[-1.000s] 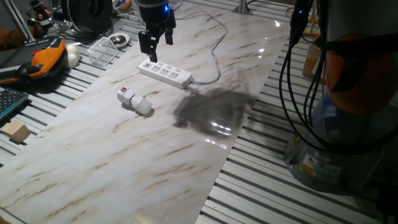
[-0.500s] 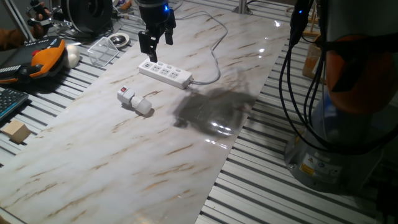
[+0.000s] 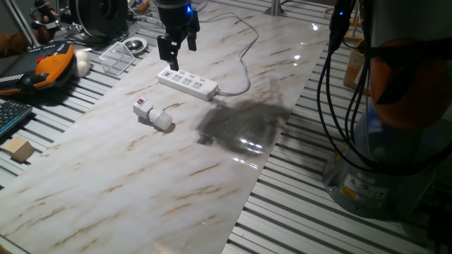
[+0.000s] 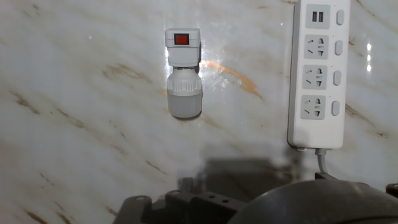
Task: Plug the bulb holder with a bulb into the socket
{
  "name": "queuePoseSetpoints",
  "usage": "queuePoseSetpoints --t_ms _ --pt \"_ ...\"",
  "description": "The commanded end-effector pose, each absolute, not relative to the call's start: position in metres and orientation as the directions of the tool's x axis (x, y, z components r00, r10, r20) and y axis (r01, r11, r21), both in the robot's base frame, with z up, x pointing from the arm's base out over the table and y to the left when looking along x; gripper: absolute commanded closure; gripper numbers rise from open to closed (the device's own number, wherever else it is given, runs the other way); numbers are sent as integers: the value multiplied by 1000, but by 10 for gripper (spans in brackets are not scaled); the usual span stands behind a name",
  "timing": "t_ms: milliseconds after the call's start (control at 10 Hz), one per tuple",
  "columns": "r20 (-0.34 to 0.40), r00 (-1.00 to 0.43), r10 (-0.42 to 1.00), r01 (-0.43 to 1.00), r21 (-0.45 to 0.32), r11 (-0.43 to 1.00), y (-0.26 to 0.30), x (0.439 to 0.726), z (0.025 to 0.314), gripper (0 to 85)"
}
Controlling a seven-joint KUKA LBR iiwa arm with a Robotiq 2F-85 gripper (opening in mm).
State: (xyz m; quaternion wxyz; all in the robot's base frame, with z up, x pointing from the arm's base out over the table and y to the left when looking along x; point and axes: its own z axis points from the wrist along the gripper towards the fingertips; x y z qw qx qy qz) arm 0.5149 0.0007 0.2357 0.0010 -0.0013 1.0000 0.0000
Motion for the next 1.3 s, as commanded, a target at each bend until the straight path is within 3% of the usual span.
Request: queuePoseSetpoints --t_ms 0,100,1200 --pt "-2 -1000 -3 -3 0 1000 1 515 236 850" --pt "288 -900 -328 -330 43 943 1 515 236 850" --pt "256 -908 -330 -332 39 943 0 512 236 850"
